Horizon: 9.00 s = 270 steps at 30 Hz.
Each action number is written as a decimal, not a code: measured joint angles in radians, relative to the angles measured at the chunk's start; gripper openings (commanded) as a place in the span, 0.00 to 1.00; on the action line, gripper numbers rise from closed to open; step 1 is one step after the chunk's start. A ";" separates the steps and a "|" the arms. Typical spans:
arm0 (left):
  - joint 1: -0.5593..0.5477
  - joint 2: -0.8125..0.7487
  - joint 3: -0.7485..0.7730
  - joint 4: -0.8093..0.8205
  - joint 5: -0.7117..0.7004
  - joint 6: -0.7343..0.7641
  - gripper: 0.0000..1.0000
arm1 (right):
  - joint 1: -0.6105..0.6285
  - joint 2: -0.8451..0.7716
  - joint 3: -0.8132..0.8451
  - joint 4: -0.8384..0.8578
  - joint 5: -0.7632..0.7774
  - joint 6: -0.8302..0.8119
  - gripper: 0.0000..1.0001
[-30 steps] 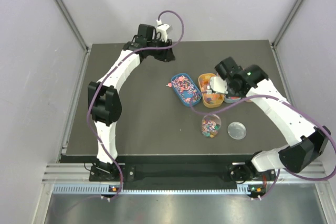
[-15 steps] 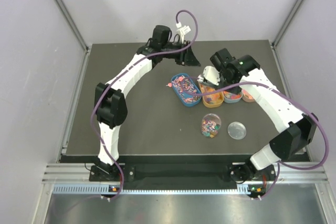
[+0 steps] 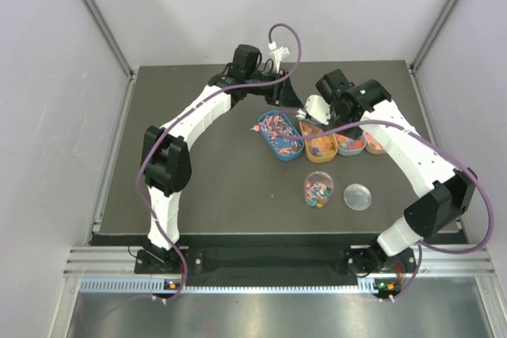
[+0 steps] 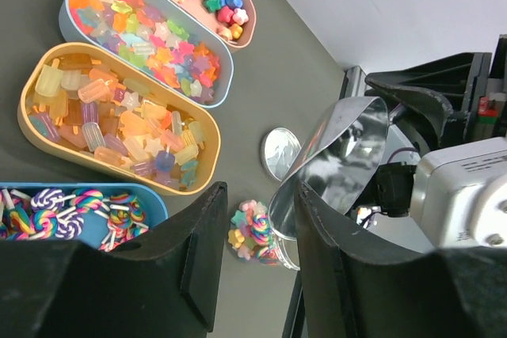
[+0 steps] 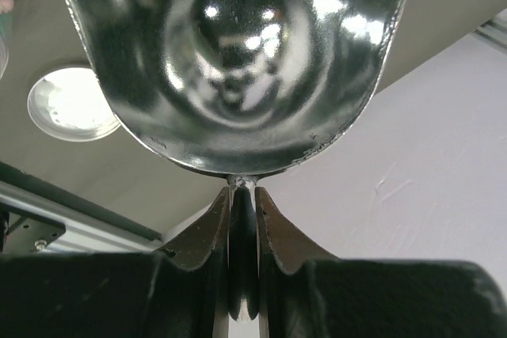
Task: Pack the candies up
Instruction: Adjust the spatula, then scoop the fake candies from the storage box, then place the fake candies in the packing bottle.
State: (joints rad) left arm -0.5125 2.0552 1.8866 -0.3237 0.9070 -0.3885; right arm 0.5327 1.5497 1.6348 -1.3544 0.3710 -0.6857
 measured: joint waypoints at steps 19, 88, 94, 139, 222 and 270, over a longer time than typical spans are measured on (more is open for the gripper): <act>-0.031 -0.003 0.000 -0.020 -0.043 0.048 0.43 | -0.001 0.017 0.180 -0.053 -0.070 0.043 0.00; -0.059 0.720 0.530 0.539 -0.334 0.051 0.55 | -0.145 0.386 -0.096 0.008 0.423 -0.038 0.00; -0.072 0.744 0.530 0.550 -0.311 0.021 0.53 | -0.177 0.410 -0.050 -0.024 0.379 -0.014 0.00; -0.119 0.753 0.488 0.662 -0.308 -0.010 0.54 | -0.367 0.546 0.048 -0.044 -0.187 0.250 0.00; 0.078 -0.041 -0.135 0.379 -0.228 0.148 0.45 | -0.397 -0.259 -0.406 0.123 -0.271 -0.100 0.00; 0.129 -0.140 -0.250 0.120 -0.380 0.360 0.46 | 0.209 -0.225 -0.484 0.022 0.401 -0.460 0.00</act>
State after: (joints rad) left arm -0.3836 1.9156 1.6367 -0.2039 0.5270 -0.0280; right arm 0.7418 1.3251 1.1503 -1.3323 0.7715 -1.1461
